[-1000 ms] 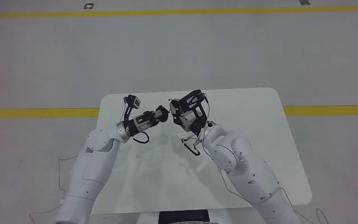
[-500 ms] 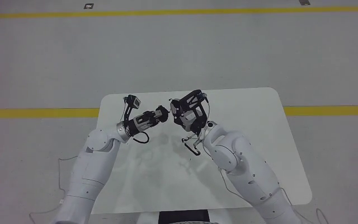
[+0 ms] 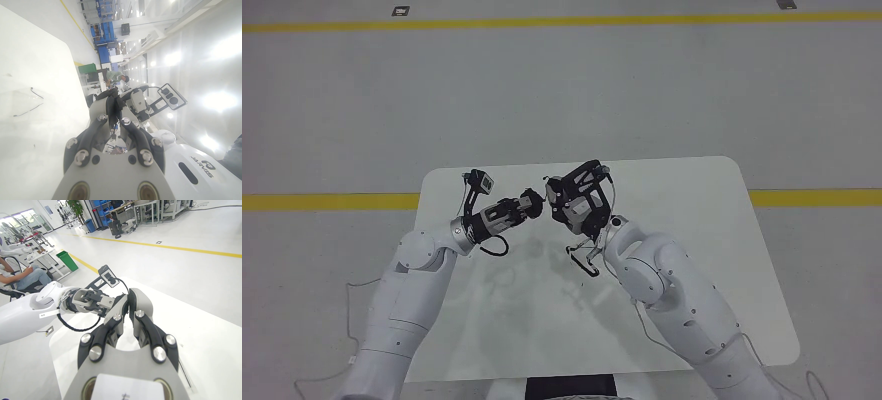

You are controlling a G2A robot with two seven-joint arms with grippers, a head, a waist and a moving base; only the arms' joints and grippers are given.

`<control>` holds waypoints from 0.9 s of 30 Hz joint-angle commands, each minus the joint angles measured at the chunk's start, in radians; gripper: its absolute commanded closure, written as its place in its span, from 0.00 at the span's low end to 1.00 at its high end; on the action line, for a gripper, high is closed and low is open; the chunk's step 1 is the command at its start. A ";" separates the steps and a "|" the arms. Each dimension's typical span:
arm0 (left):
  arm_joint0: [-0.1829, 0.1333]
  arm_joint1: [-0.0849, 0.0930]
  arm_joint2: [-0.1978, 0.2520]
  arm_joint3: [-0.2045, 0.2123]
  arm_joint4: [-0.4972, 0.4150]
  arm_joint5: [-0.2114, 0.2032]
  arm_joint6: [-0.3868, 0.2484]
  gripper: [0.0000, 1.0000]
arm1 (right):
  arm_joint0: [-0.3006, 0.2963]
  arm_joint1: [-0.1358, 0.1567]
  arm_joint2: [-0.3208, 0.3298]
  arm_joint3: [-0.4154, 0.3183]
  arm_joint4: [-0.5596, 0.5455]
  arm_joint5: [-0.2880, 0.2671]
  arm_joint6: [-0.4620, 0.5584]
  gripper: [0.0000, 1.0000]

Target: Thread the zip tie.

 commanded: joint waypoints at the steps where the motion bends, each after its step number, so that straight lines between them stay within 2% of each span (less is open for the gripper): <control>1: 0.000 0.000 0.000 0.000 0.000 0.000 0.000 1.00 | 0.000 0.000 0.000 0.000 -0.001 0.002 0.003 1.00; 27: 0.000 0.000 0.000 0.000 0.000 0.000 0.000 1.00 | -0.002 -0.004 -0.002 0.004 -0.013 0.005 0.031 1.00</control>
